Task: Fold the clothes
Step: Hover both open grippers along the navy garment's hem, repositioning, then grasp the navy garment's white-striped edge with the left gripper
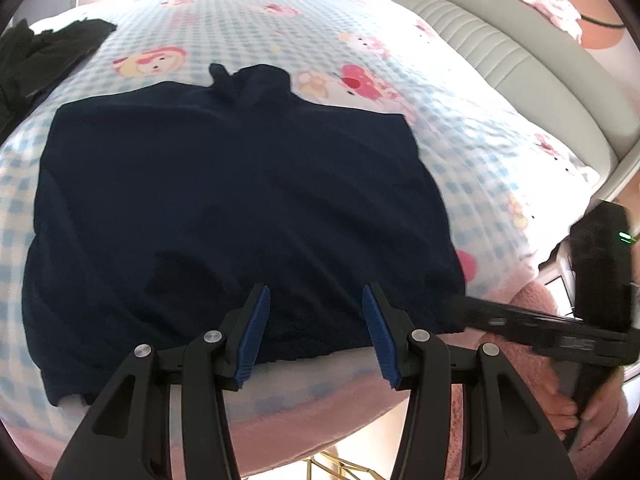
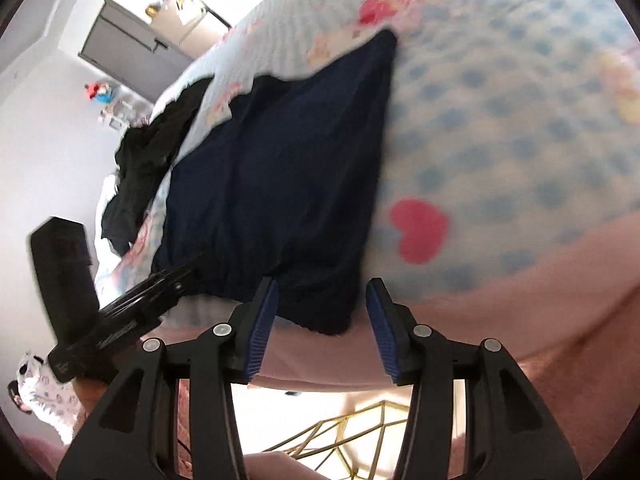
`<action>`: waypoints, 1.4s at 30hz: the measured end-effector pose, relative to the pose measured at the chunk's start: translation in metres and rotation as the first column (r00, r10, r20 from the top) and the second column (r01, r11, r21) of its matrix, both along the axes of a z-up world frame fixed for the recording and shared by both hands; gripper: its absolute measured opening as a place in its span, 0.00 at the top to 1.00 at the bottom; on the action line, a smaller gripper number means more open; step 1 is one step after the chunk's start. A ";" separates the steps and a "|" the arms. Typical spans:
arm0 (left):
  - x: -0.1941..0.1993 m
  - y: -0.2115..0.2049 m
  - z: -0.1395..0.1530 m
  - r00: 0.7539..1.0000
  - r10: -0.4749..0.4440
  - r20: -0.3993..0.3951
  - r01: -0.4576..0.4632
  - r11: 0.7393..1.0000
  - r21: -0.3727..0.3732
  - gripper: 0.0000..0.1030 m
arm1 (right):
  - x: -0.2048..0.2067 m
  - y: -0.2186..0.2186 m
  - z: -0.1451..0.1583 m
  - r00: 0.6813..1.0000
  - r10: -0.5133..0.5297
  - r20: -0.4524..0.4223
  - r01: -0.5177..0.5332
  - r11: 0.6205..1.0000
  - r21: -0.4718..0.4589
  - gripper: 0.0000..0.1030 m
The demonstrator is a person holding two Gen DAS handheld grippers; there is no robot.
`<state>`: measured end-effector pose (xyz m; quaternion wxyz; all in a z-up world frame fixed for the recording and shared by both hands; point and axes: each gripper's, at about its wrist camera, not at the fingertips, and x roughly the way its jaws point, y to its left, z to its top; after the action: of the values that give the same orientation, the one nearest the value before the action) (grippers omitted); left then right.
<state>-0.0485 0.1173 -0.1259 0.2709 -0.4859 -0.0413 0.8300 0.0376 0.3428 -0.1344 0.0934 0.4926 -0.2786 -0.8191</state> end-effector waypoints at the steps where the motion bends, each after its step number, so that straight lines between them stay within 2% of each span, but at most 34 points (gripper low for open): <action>1: 0.001 0.001 0.001 1.000 0.002 -0.007 -0.002 1.000 -0.007 0.51 | -0.003 -0.001 -0.001 1.000 0.005 0.003 -0.005 1.000 -0.002 0.68; 2: 0.002 0.002 0.001 1.000 -0.005 -0.015 0.005 1.000 -0.010 0.51 | -0.007 -0.003 -0.002 1.000 0.010 0.006 -0.010 1.000 -0.003 0.80; 5: 0.009 0.005 0.005 0.998 -0.048 -0.038 0.049 0.998 0.024 0.51 | -0.016 -0.007 -0.003 1.000 0.024 0.010 -0.023 1.000 -0.012 0.86; 8: 0.013 0.012 0.007 0.994 -0.102 -0.038 0.104 0.993 0.056 0.51 | -0.019 -0.005 0.011 0.999 0.037 -0.027 -0.038 0.999 -0.034 0.87; 12: 0.012 0.021 0.005 0.992 -0.125 -0.030 0.126 0.990 0.056 0.51 | -0.029 -0.009 0.017 0.997 0.064 -0.040 -0.066 0.997 -0.047 0.86; 15: 0.019 0.029 0.006 0.984 -0.168 -0.055 0.169 0.986 0.008 0.51 | -0.033 -0.015 0.016 0.995 0.085 -0.044 -0.089 0.991 -0.101 0.87; 22: 0.025 0.042 0.003 0.975 -0.214 -0.065 0.214 0.977 -0.005 0.51 | -0.044 -0.028 0.014 0.991 0.131 -0.039 -0.133 0.989 -0.064 0.86; 25: 0.019 0.047 0.003 0.975 -0.210 -0.076 0.212 0.977 0.021 0.52 | -0.046 -0.032 0.012 0.992 0.125 -0.023 -0.126 0.991 -0.054 0.86; 26: 0.017 0.049 0.003 0.974 -0.212 -0.076 0.215 0.976 0.032 0.54 | -0.046 -0.032 0.011 0.992 0.121 -0.018 -0.122 0.991 -0.053 0.86; 28: 0.017 0.055 0.002 0.975 -0.205 -0.087 0.207 0.978 0.017 0.77 | -0.044 -0.026 0.011 0.995 0.098 -0.017 -0.098 0.994 -0.045 0.84; 29: 0.016 0.054 0.002 0.977 -0.196 -0.089 0.198 0.980 0.013 0.77 | -0.043 -0.023 0.012 0.996 0.082 -0.018 -0.083 0.996 -0.041 0.84; 31: 0.013 0.049 0.001 0.982 -0.171 -0.083 0.173 0.985 0.018 0.85 | -0.037 -0.017 0.015 0.999 0.043 -0.032 -0.045 0.998 -0.045 0.84; 36: 0.006 0.036 -0.001 0.992 -0.110 -0.065 0.112 0.993 0.033 0.88 | -0.016 0.008 0.020 0.995 -0.073 -0.065 0.069 0.995 -0.069 0.83; 39: 0.001 0.027 -0.002 0.995 -0.083 -0.051 0.086 0.995 0.049 0.88 | -0.009 0.024 0.009 0.988 -0.150 -0.037 0.148 0.987 -0.059 0.82; 42: -0.001 0.022 -0.003 0.997 -0.077 -0.033 0.079 0.994 0.076 0.88 | -0.010 0.028 -0.005 0.986 -0.165 0.023 0.165 0.986 -0.027 0.82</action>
<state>-0.0499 0.1390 -0.1290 0.3223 -0.4638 -0.0504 0.8237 0.0272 0.3707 -0.1399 0.0295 0.4748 -0.3313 -0.8149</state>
